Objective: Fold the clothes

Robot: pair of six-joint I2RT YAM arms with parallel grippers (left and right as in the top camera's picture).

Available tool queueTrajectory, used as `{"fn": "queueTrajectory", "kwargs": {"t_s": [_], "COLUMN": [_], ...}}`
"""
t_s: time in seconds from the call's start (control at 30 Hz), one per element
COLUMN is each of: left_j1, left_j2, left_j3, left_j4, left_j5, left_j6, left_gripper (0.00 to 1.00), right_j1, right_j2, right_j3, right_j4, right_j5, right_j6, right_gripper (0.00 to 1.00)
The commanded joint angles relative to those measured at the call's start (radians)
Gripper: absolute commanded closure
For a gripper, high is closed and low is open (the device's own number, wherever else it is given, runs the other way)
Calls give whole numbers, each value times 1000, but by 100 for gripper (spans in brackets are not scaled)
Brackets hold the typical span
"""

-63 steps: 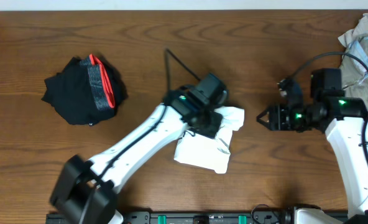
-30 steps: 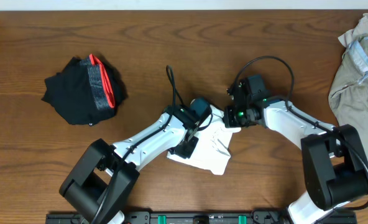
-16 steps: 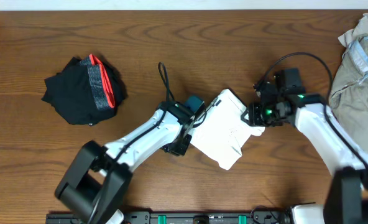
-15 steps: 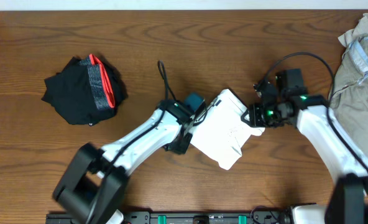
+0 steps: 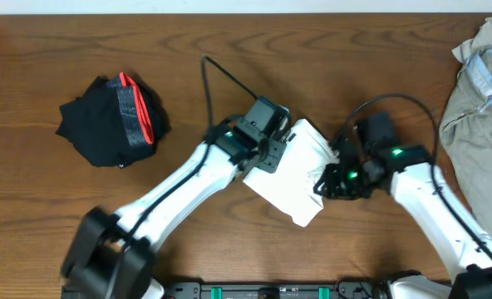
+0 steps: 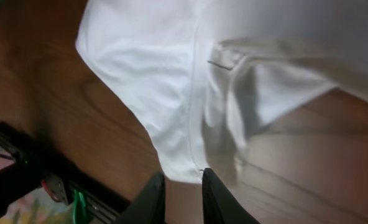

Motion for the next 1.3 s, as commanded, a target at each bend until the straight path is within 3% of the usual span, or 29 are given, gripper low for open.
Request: {"fn": "queueTrajectory", "kwargs": {"t_s": [0.0, 0.23, 0.5, 0.77, 0.93, 1.0, 1.07, 1.27], "left_j1": [4, 7, 9, 54, 66, 66, 66, 66], "left_j2": [77, 166, 185, 143, 35, -11, -34, 10], "left_j3": [-4, -4, -4, 7, 32, 32, 32, 31], "left_j4": [17, 24, 2, -48, -44, -12, 21, 161], "left_j5": [36, 33, 28, 34, 41, 41, 45, 121], "left_j6": [27, 33, 36, 35, 35, 35, 35, 36], "left_gripper": [51, 54, 54, 54, 46, 42, 37, 35], "right_j1": [66, 140, 142, 140, 97, 54, 4, -77], "right_j2": [2, 2, 2, -111, -294, -378, -447, -455], "right_j3": [-86, -272, -351, -315, -274, -261, -260, -261], "right_j4": [104, 367, 307, 328, 328, 332, 356, 396], "right_j5": [-16, 102, 174, -106, -95, -20, 43, 101], "right_j6": [135, 271, 275, 134, 147, 228, 299, 315], "right_gripper": [82, 89, 94, 90, 90, 93, 88, 84]}}
